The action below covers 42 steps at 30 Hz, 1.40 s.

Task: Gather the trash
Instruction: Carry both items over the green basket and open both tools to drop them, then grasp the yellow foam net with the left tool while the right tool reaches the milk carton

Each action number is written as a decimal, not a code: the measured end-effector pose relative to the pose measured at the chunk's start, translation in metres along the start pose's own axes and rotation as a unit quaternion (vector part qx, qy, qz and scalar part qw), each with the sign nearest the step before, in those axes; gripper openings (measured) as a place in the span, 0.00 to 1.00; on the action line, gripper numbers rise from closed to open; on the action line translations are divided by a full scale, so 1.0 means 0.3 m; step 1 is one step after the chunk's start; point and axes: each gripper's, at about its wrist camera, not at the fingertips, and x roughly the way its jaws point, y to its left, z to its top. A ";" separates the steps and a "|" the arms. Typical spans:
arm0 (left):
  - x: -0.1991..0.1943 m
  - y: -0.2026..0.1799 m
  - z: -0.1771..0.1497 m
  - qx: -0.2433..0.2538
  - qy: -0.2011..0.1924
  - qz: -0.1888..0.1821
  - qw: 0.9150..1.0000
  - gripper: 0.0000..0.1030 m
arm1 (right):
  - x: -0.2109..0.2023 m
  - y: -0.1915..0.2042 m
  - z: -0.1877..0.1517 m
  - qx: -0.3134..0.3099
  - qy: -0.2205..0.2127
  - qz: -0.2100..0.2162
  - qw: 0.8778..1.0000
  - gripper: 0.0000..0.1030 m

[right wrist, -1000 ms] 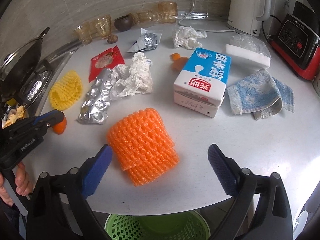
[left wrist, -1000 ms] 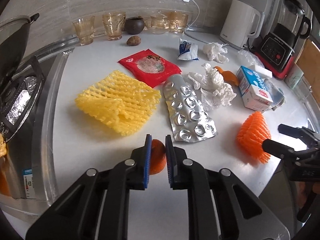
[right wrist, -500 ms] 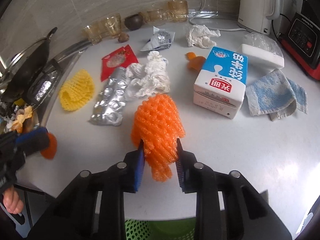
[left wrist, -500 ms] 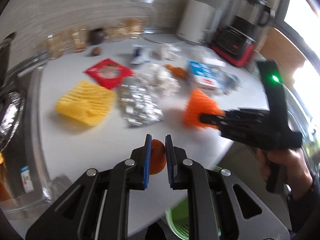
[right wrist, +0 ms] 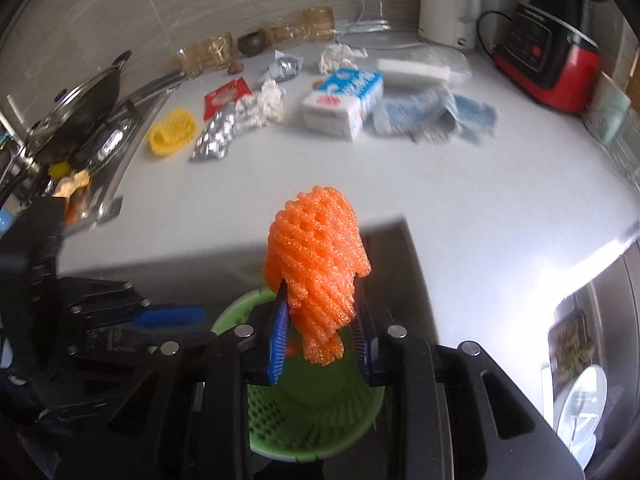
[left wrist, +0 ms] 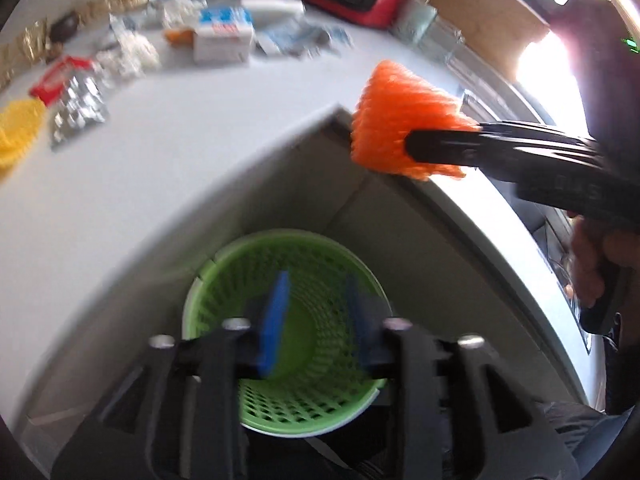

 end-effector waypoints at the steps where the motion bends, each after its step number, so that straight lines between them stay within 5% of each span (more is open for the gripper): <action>1: 0.010 -0.022 -0.013 -0.001 0.002 0.013 1.000 0.49 | -0.007 -0.009 -0.022 0.001 0.003 0.004 1.000 0.28; 6: -0.074 -0.034 -0.028 -0.043 -0.032 0.064 0.997 0.70 | -0.023 -0.010 -0.132 -0.010 0.022 0.043 0.999 0.28; 11: -0.250 0.060 -0.010 -0.112 -0.092 0.138 0.980 0.84 | -0.002 0.056 -0.188 -0.051 0.042 0.062 0.996 0.34; 16: -0.399 0.204 0.004 -0.164 -0.135 0.205 0.956 0.88 | 0.027 0.084 -0.189 -0.066 0.053 0.050 0.995 0.68; 20: -0.442 0.343 0.066 -0.196 -0.152 0.224 0.942 0.89 | 0.018 0.078 -0.136 -0.049 0.036 0.042 0.997 0.79; 33: -0.313 0.837 0.335 -0.322 -0.110 0.229 0.912 0.89 | 0.103 0.105 0.252 0.024 -0.037 -0.021 0.999 0.87; 42: -0.197 0.994 0.384 -0.346 -0.061 0.233 0.907 0.86 | 0.207 0.147 0.483 0.042 -0.059 -0.048 0.996 0.87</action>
